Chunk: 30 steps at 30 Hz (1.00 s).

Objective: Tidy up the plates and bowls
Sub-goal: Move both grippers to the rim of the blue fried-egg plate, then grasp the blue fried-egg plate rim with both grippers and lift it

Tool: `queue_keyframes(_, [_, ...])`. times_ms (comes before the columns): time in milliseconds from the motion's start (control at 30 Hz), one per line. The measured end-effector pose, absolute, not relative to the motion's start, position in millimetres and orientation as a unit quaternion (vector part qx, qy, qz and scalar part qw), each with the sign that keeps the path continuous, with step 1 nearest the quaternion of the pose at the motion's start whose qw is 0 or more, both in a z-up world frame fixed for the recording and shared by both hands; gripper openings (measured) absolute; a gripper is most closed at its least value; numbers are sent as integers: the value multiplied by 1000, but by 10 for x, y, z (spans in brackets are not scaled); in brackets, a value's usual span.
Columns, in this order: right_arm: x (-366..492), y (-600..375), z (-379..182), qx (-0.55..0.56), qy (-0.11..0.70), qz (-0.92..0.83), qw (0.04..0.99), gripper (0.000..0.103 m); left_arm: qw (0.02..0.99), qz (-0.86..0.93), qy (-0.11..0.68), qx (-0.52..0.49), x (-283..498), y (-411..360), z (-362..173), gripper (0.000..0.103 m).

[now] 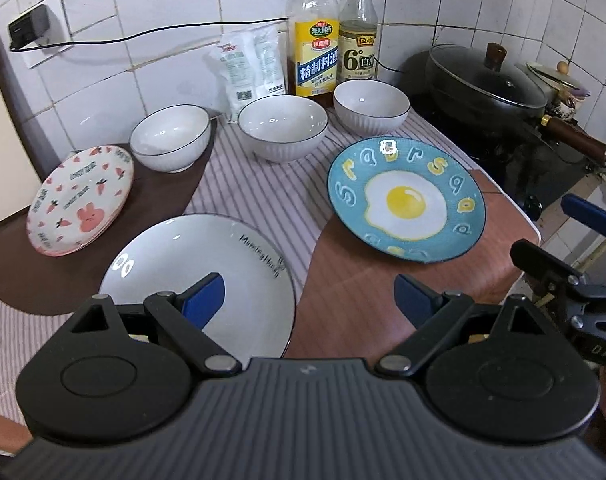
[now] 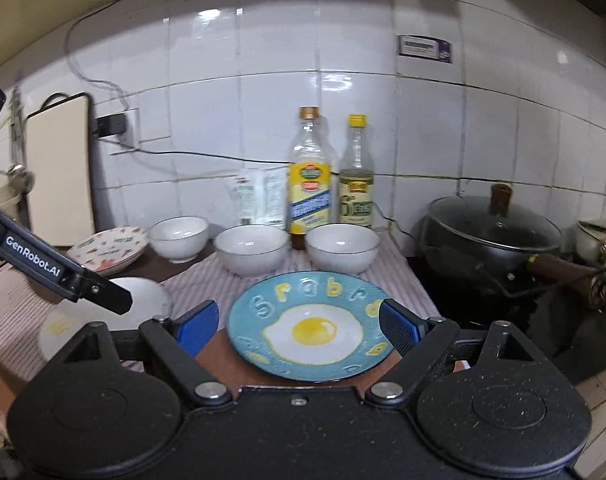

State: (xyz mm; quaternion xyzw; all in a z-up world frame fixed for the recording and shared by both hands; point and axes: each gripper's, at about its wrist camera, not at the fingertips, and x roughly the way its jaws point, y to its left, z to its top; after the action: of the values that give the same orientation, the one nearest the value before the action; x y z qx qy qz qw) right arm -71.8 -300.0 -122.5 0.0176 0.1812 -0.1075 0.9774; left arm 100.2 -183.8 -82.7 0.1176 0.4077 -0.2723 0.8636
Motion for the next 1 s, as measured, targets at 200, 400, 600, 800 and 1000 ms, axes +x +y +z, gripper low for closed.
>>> queue_keyframes(200, [-561,-3284,-1461,74,158,-134,976,90,861,-278,414,101,1218,-2056,-922,90])
queue_keyframes(400, [-295,-3552,-1780,142,170,-155,963,90,868,-253,421,68,1466,-2283,-1100,88])
queue_keyframes(600, [-1,-3742,-2067,174,201,-162,950,90,865,-239,434,82,1658,-2593,-1388,85])
queue_keyframes(800, [144,-3903,-2165,194,198,-174,945,90,848,-228,463,122,1750,-2803,-1608,66])
queue_keyframes(1000, [257,-4098,-2203,240,199,-177,933,81,837,-236,479,119,1811,-2912,-1747,48])
